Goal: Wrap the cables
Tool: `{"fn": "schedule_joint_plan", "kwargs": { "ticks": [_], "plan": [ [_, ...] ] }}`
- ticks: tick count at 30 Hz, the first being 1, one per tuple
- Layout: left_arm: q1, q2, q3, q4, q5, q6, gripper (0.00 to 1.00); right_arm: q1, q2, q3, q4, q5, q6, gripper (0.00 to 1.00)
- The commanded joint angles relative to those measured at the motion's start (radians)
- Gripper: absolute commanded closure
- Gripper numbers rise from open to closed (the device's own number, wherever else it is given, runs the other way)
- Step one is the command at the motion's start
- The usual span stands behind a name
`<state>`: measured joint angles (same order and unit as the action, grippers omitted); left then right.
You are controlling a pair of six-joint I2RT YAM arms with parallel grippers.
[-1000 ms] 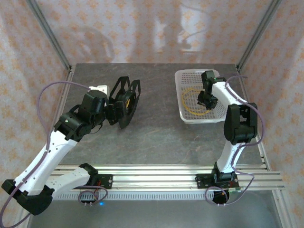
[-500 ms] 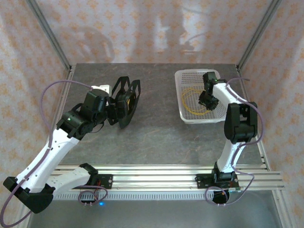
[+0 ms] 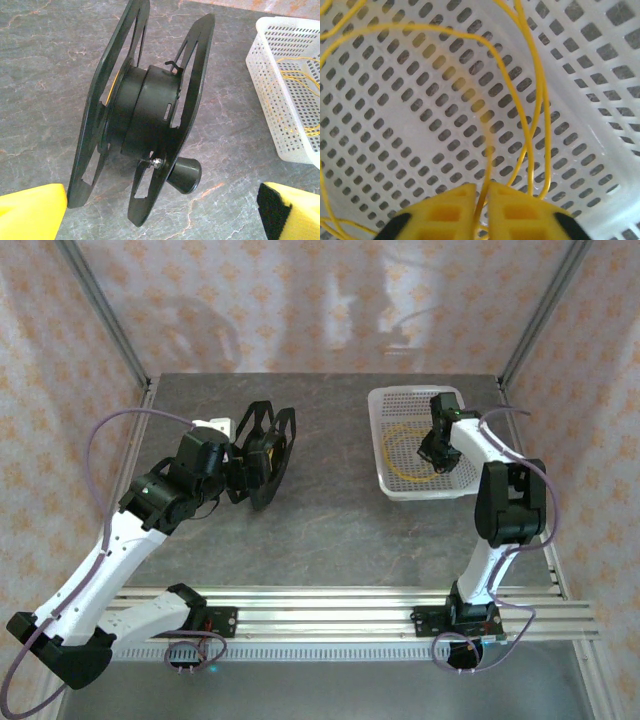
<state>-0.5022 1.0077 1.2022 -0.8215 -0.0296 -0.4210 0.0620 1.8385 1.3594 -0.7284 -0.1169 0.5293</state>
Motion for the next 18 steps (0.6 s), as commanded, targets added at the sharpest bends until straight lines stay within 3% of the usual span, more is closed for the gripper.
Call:
{"fn": "schedule_joint_plan", "kwargs": {
  "ticks": [1, 10, 18],
  "plan": [
    [-0.001, -0.027, 0.012, -0.003, 0.001, -0.006, 0.01, -0.007, 0.009, 0.037, -0.006, -0.006, 0.01, 1.0],
    [0.0, -0.087, 0.021, 0.003, 0.059, -0.014, 0.01, 0.005, -0.338, 0.026, 0.062, 0.016, -0.024, 1.0],
    [-0.002, -0.104, 0.034, 0.035, 0.146, -0.057, 0.01, 0.034, -0.686, -0.129, 0.3, -0.078, -0.145, 1.0]
  ]
}}
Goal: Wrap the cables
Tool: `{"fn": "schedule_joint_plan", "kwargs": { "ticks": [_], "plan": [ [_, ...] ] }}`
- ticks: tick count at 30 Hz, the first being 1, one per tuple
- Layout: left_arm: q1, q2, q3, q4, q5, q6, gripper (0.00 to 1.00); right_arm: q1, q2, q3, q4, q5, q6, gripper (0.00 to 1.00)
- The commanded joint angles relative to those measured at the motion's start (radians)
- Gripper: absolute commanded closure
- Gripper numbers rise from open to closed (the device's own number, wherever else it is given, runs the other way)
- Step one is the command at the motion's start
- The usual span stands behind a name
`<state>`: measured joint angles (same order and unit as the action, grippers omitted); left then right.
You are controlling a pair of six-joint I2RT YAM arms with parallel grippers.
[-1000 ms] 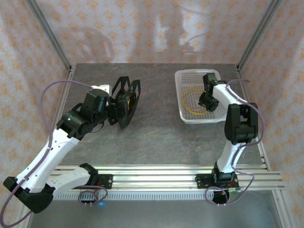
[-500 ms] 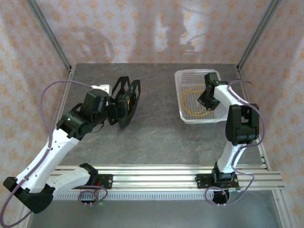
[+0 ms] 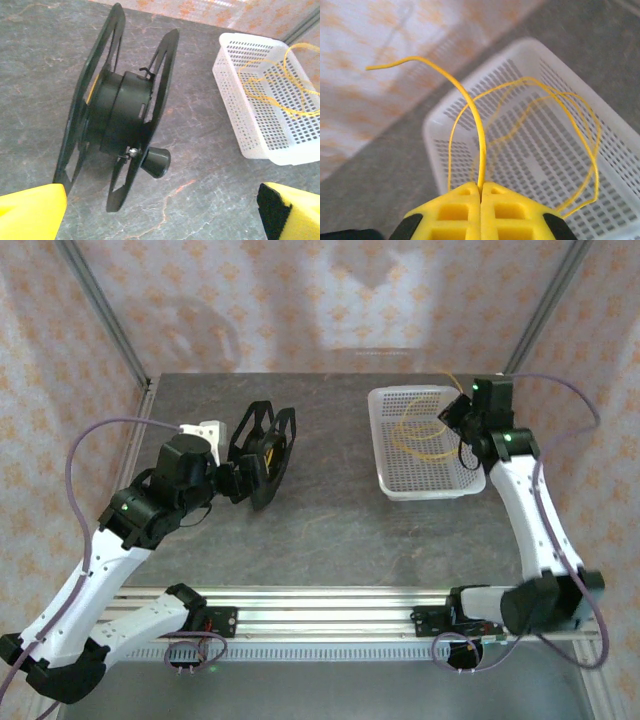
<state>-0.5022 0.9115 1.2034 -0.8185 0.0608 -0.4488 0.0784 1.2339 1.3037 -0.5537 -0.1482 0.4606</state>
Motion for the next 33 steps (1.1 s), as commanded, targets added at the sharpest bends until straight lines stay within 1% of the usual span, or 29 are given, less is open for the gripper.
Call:
{"fn": "schedule_joint_plan", "kwargs": {
  "ticks": [1, 5, 11, 15, 18, 19, 22, 24, 26, 28, 29, 32, 33],
  "plan": [
    [-0.002, -0.007, 0.035, 0.037, 0.067, -0.036, 0.01, 0.029, -0.119, -0.095, 0.165, -0.058, -0.104, 1.0],
    [-0.002, -0.006, 0.04, 0.063, 0.114, -0.056, 0.01, 0.089, -0.27, -0.172, 0.28, -0.042, -0.234, 1.0],
    [-0.002, -0.007, 0.04, 0.145, 0.205, -0.093, 0.01, 0.148, -0.415, -0.262, 0.378, -0.127, -0.357, 1.0],
    [-0.002, 0.007, 0.046, 0.256, 0.29, -0.166, 0.01, 0.199, -0.453, -0.284, 0.393, -0.129, -0.382, 1.0],
    [-0.007, 0.031, 0.063, 0.343, 0.345, -0.226, 0.01, 0.254, -0.452, -0.277, 0.377, -0.08, -0.397, 1.0],
    [-0.013, 0.043, 0.074, 0.37, 0.354, -0.247, 0.03, 0.279, -0.453, -0.28, 0.376, -0.058, -0.403, 1.0],
    [-0.045, 0.087, 0.114, 0.433, 0.36, -0.308, 0.08, 0.346, -0.449, -0.299, 0.394, 0.005, -0.435, 1.0],
    [-0.082, 0.125, 0.141, 0.484, 0.353, -0.356, 0.12, 0.393, -0.435, -0.31, 0.41, 0.052, -0.464, 1.0],
    [-0.128, 0.171, 0.179, 0.512, 0.327, -0.396, 0.12, 0.433, -0.416, -0.309, 0.409, 0.097, -0.504, 1.0],
    [-0.168, 0.22, 0.224, 0.522, 0.298, -0.419, 0.08, 0.473, -0.398, -0.307, 0.41, 0.142, -0.545, 1.0],
    [-0.19, 0.248, 0.26, 0.516, 0.277, -0.426, 0.01, 0.49, -0.391, -0.307, 0.411, 0.161, -0.566, 1.0],
    [-0.235, 0.324, 0.338, 0.525, 0.247, -0.46, 0.01, 0.541, -0.377, -0.307, 0.416, 0.216, -0.619, 1.0],
    [-0.249, 0.349, 0.37, 0.519, 0.222, -0.479, 0.01, 0.562, -0.374, -0.308, 0.418, 0.239, -0.638, 1.0]
  ]
}}
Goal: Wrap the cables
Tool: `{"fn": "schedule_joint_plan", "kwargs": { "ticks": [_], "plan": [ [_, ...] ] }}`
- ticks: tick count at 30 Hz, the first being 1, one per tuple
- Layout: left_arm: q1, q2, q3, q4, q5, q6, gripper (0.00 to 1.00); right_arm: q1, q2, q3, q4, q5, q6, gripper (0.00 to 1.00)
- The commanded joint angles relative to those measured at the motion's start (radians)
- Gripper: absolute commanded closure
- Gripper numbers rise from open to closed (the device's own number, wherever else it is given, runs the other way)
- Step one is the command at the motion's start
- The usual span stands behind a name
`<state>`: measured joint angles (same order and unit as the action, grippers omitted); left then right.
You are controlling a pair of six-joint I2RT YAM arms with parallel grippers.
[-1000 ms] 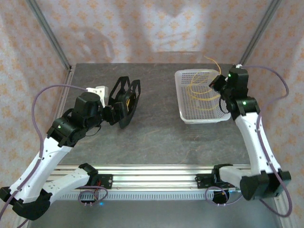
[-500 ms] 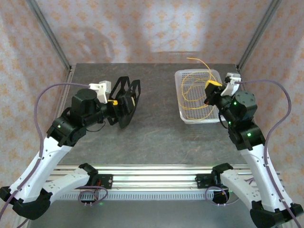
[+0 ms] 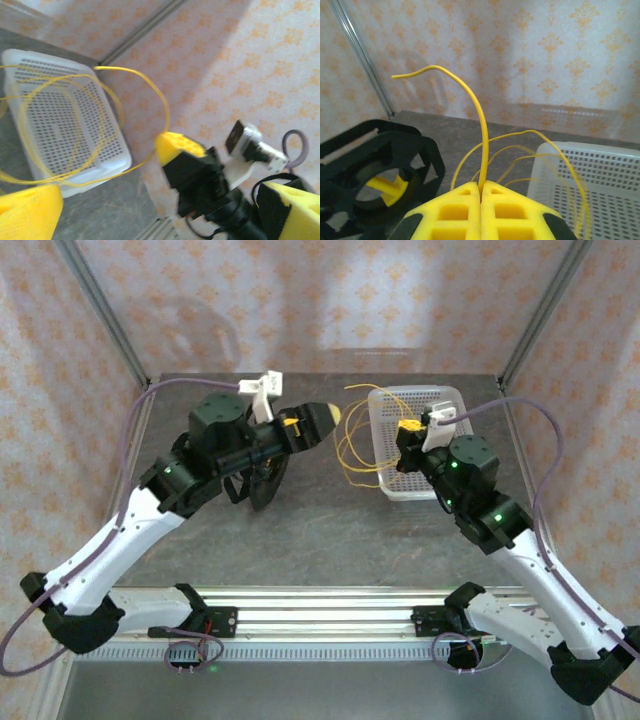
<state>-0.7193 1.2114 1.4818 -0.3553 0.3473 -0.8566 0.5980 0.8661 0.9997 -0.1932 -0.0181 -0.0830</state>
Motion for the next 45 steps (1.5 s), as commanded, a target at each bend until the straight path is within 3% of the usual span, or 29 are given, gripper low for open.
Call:
{"fn": "schedule_joint_plan", "kwargs": {
  "ticks": [1, 4, 8, 20, 28, 40, 45],
  "plan": [
    [-0.041, 0.073, 0.132, 0.018, -0.098, -0.092, 0.01, 0.059, -0.002, -0.004, 0.058, 0.126, -0.111, 1.0],
    [-0.058, 0.176, 0.32, -0.189, -0.188, -0.146, 0.01, 0.111, 0.006, -0.006, 0.061, 0.186, -0.158, 1.0],
    [-0.063, 0.297, 0.513, -0.385, -0.225, -0.215, 0.01, 0.179, 0.011, -0.022, 0.085, 0.255, -0.205, 1.0],
    [-0.063, 0.456, 0.788, -0.727, -0.328, -0.295, 0.18, 0.319, 0.079, -0.017, 0.109, 0.429, -0.333, 1.0],
    [-0.056, 0.5, 0.795, -0.76, -0.332, -0.316, 0.2, 0.33, 0.085, -0.016, 0.124, 0.448, -0.339, 1.0],
    [-0.001, 0.595, 0.801, -0.733, -0.25, -0.367, 0.28, 0.342, 0.057, -0.037, 0.116, 0.431, -0.331, 1.0],
    [0.023, 0.612, 0.795, -0.722, -0.226, -0.374, 0.4, 0.344, 0.041, -0.05, 0.107, 0.406, -0.324, 1.0]
  ]
}}
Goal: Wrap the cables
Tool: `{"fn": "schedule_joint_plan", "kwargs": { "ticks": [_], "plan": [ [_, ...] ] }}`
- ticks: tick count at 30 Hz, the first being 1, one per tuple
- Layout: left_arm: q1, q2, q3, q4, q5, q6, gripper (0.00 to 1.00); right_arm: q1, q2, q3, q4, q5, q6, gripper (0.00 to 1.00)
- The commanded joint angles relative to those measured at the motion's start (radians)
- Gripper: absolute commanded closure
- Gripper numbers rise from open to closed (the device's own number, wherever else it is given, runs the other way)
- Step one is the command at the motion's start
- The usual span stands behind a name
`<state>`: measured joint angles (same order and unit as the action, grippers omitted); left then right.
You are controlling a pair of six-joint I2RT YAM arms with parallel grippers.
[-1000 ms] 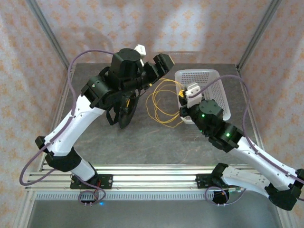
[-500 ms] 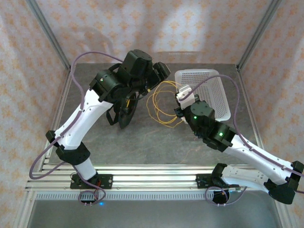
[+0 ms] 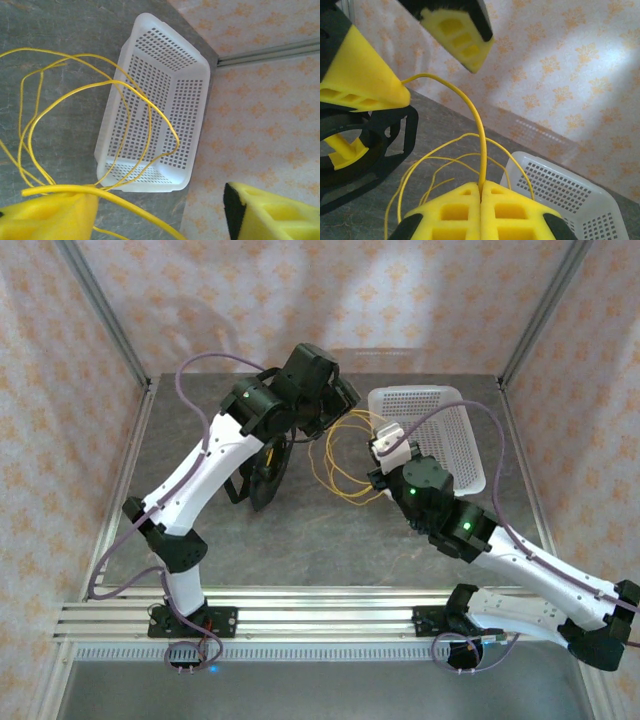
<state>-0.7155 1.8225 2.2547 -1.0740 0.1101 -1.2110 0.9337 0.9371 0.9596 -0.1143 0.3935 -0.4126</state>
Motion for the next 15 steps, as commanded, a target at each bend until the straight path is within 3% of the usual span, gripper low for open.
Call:
{"fn": "schedule_joint_plan", "kwargs": {
  "ticks": [1, 15],
  "plan": [
    [0.026, 0.002, 0.018, 0.001, 0.014, -0.021, 0.45, 0.008, -0.035, -0.014, 0.022, -0.013, 0.01, 1.0],
    [0.062, 0.038, -0.004, 0.062, 0.075, -0.03, 0.82, 0.009, -0.087, -0.063, 0.0, -0.099, 0.064, 1.0]
  ]
}}
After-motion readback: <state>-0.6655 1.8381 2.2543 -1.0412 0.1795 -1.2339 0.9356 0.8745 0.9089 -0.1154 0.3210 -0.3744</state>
